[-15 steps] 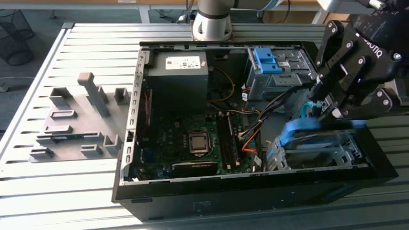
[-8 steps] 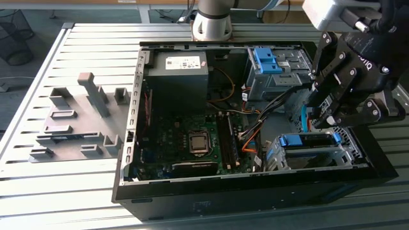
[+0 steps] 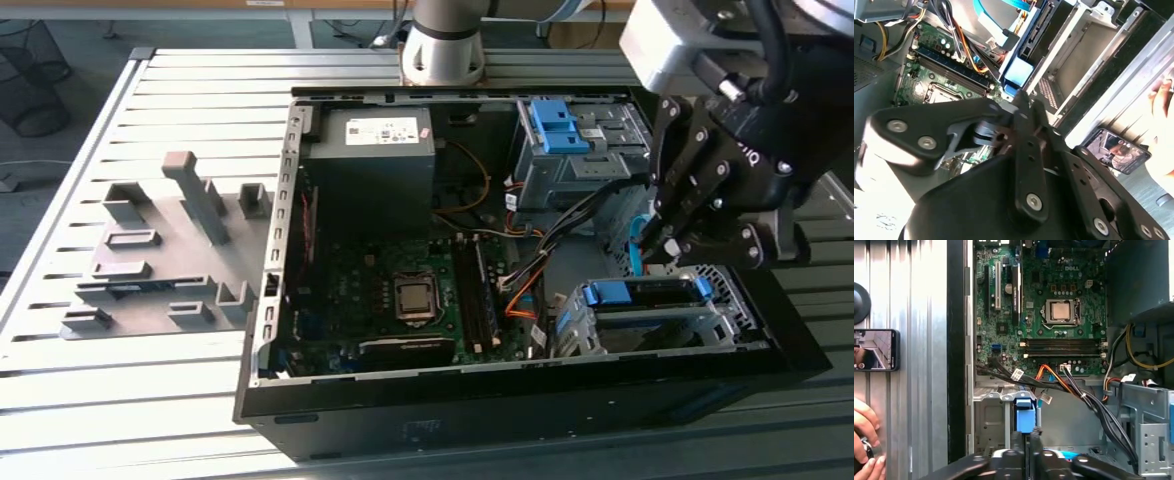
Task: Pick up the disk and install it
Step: 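Insert the disk into the insertion slot, then insert the first disk wire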
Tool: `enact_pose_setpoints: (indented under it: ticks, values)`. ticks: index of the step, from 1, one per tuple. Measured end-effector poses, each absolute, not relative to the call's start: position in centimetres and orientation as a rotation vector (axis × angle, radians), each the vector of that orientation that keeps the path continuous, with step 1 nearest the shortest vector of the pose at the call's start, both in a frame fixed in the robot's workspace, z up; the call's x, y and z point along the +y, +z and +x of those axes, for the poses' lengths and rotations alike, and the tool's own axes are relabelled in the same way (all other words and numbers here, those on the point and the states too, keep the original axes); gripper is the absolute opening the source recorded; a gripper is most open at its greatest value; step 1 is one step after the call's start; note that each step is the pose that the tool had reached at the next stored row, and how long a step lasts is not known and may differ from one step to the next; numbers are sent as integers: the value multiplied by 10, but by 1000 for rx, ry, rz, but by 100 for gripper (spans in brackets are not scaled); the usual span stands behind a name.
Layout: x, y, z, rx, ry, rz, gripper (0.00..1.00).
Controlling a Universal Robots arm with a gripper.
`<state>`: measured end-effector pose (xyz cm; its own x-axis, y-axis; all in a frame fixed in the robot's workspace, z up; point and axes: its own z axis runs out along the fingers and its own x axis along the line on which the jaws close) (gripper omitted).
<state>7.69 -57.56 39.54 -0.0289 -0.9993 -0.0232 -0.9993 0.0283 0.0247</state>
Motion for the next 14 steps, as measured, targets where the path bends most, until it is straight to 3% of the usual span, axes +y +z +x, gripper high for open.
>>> enact_pose_setpoints:
  ticks: [2,14]
  values:
    - [-576,392,77,-2251,-53,2190,13]
    - [-576,382,77,-2250,-54,2192,11]
